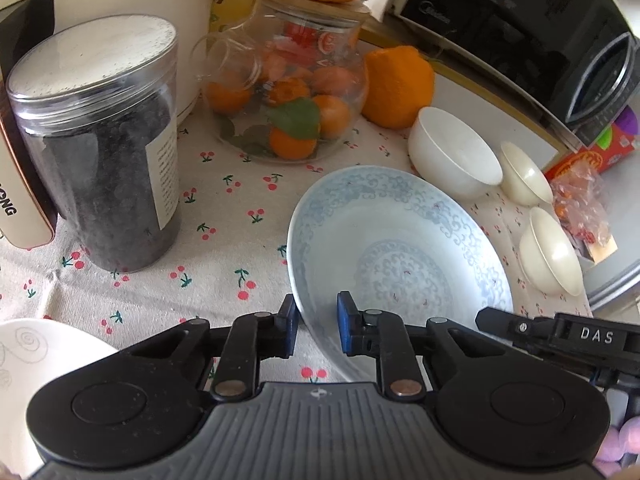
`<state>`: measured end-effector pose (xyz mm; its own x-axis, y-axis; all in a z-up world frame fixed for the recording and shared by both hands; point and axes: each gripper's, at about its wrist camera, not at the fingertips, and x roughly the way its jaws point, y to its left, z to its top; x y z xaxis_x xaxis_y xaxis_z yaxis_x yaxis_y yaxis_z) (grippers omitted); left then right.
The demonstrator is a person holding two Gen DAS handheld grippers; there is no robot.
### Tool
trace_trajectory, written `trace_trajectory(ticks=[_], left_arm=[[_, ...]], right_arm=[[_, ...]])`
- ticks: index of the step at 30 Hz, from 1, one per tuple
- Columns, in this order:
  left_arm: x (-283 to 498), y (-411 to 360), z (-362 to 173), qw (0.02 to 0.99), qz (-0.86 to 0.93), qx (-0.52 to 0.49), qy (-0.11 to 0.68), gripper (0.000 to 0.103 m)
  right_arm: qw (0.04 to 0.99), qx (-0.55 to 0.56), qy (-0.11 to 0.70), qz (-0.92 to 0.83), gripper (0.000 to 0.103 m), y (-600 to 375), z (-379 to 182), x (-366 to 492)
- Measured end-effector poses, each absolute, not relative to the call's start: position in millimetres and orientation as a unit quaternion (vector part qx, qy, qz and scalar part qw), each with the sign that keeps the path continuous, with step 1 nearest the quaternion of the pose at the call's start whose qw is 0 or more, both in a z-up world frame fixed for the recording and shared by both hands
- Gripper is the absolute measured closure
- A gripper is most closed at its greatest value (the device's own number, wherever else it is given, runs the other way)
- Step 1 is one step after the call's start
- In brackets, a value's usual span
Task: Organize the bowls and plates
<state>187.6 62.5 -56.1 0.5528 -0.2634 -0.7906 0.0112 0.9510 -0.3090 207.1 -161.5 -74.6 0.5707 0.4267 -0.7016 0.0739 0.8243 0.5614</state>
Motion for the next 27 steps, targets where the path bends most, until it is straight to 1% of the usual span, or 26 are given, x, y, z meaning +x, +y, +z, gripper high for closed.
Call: trace_trajectory(ticks=[4, 17, 27], left_arm=[[182.4, 61.0, -51.3, 0.870, -0.092, -0.138, 0.464, 0.085], [157.8, 42.9, -40.5, 0.868, -0.128, -0.110, 0.467, 0.085], [144.7, 16.4, -37.8, 0.862, -0.164, -0.075, 0.473, 0.084]], right_arm=[[0.848, 0.272, 0.443, 0.107, 0.088, -166.3, -65.0, 202.0], [0.850, 0.246, 0.455, 0.101, 0.088, -179.9, -49.2, 170.1], [0.837, 0.242, 0.485, 0.077, 0.088, -200.2, -42.1, 143.9]])
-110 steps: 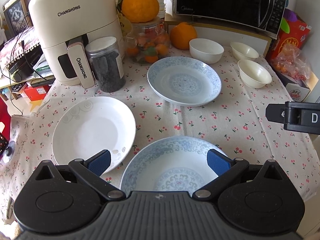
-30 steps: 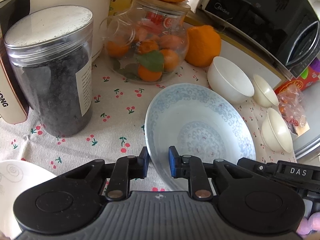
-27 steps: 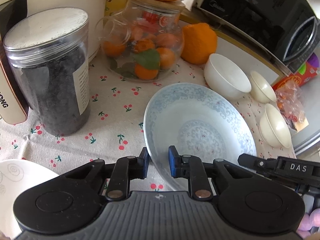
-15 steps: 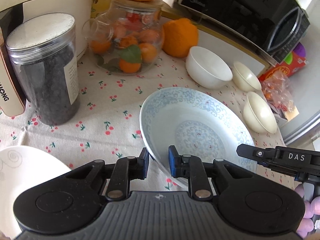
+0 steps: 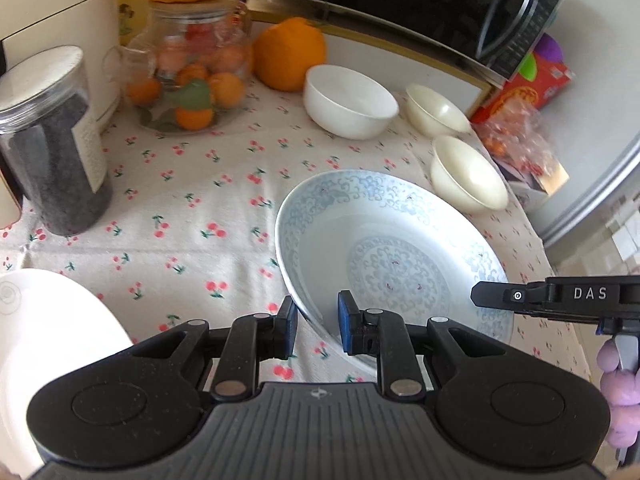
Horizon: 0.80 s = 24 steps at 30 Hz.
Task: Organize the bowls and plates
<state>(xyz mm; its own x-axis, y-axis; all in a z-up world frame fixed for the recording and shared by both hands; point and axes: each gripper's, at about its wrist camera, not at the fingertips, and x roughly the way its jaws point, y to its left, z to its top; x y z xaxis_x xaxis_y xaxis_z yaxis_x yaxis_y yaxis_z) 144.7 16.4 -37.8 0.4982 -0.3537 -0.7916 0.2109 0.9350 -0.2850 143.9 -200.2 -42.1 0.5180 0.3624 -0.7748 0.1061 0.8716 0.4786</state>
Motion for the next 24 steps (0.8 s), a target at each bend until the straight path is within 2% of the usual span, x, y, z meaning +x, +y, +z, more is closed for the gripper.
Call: trace_trajectory(ticks=[24], left_arm=[[125.8, -19.1, -49.0, 0.839, -0.208, 0.003, 0.502, 0.083]], right_arm=[[0.810, 0.234, 0.537, 0.039, 0.088, -223.1, -62.8, 128.6]])
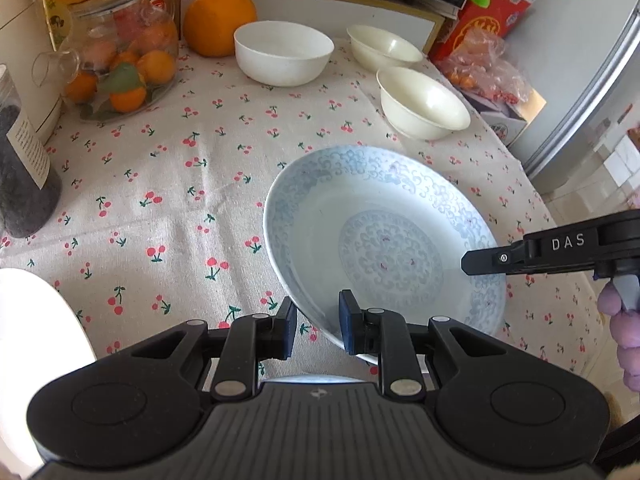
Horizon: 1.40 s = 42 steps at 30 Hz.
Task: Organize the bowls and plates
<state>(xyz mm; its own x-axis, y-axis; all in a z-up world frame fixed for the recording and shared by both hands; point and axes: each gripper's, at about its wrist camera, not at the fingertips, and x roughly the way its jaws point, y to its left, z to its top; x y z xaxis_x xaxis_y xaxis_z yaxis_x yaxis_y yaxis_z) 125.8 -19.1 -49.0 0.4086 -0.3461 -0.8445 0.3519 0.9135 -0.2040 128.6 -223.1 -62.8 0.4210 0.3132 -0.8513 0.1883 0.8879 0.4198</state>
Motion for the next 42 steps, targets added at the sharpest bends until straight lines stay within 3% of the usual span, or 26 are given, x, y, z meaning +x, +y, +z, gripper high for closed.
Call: trace_trajectory(ticks=[16, 24, 28, 34, 38, 42], left_arm=[[124.3, -23.6, -53.2, 0.836, -0.198, 0.029, 0.511, 0.081], [123.8, -27.1, -51.2, 0.841, -0.190, 0.044, 0.505, 0.074], [123.6, -24.7, -49.1, 0.843, -0.187, 0.043, 0.502, 0.061], [118.5, -22.5, -42.7, 0.852, -0.185, 0.039, 0.489, 0.027], [114.4, -21.3, -38.7, 0.857, -0.184, 0.034, 0.481, 0.011], [109.3, -20.5, -34.3, 0.860, -0.181, 0.028, 0.477, 0.005]], right_arm=[[0.808, 0.226, 0.543, 0.039, 0.086, -219.4, -63.3, 131.4], [0.809, 0.224, 0.542, 0.038, 0.084, -219.6, -62.1, 132.1], [0.816, 0.215, 0.535, 0.039, 0.068, -219.7, -56.9, 131.6], [0.825, 0.208, 0.523, 0.041, 0.033, -220.4, -48.0, 130.2], [0.834, 0.197, 0.514, 0.042, 0.022, -219.7, -41.4, 127.5], [0.844, 0.186, 0.502, 0.044, 0.017, -218.9, -33.6, 123.5]])
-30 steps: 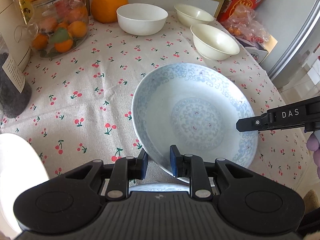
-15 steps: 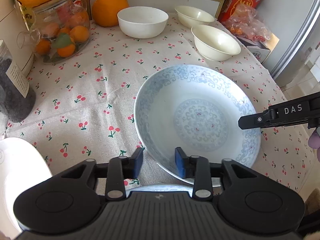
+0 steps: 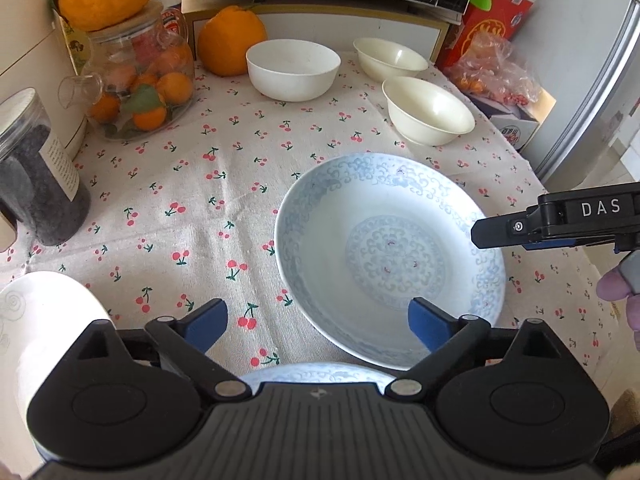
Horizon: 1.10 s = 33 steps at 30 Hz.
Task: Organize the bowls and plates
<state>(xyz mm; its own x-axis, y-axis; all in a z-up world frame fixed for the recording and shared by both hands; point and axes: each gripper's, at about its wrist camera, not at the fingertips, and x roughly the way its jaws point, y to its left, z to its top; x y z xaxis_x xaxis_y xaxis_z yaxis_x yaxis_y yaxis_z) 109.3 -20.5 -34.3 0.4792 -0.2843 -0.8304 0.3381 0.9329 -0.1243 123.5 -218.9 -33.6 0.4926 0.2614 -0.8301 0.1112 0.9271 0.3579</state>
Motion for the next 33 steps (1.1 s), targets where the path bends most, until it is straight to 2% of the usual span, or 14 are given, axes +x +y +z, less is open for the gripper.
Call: trace_trajectory(ticks=[5, 18, 33], left_arm=[[97.4, -18.5, -25.3, 0.869, -0.178, 0.026, 0.462, 0.001], [62.1, -3.6, -2.5, 0.885, -0.172, 0.027, 0.431, 0.001], [19.0, 50.8, -8.2, 0.877, -0.156, -0.008, 0.454, 0.001]], right_arm=[[0.857, 0.171, 0.483, 0.056, 0.014, -214.8, -20.7, 115.9], [0.879, 0.145, 0.442, 0.108, 0.013, -206.5, 12.2, 86.3], [0.865, 0.121, 0.452, 0.179, 0.012, -176.6, 12.5, 51.0]])
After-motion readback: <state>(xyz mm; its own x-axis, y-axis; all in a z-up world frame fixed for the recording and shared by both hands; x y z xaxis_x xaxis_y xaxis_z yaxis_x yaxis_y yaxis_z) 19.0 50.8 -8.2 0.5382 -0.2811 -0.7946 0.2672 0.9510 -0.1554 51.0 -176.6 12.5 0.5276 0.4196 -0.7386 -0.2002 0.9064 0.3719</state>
